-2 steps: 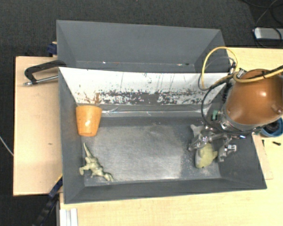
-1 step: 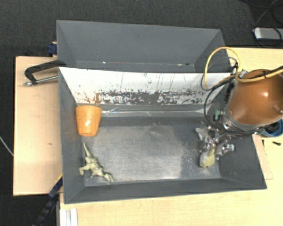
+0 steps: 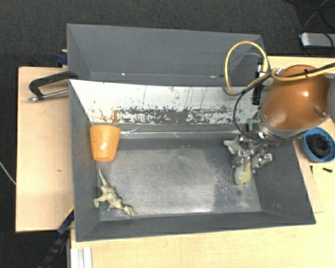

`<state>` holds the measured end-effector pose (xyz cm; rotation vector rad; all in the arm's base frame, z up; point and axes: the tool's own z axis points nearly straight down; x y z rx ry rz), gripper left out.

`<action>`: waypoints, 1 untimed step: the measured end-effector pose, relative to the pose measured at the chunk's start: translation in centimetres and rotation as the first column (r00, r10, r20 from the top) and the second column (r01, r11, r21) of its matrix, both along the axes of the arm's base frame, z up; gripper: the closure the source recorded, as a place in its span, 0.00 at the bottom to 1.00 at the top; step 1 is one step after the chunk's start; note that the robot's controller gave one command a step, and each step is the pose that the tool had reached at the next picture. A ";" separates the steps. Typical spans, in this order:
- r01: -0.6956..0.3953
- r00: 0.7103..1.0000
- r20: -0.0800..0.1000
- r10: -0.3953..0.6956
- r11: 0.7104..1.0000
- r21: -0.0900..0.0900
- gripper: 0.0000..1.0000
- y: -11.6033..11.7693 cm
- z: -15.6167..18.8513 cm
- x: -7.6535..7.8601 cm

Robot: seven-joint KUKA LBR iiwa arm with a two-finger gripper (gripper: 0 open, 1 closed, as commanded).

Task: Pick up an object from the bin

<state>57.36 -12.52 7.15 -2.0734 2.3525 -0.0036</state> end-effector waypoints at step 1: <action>-0.009 1.000 0.009 0.009 1.000 -0.003 1.00 -0.7 24.4 -0.1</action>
Offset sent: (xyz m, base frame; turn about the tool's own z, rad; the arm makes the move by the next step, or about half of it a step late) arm -0.0037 -0.0078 0.2372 -0.0134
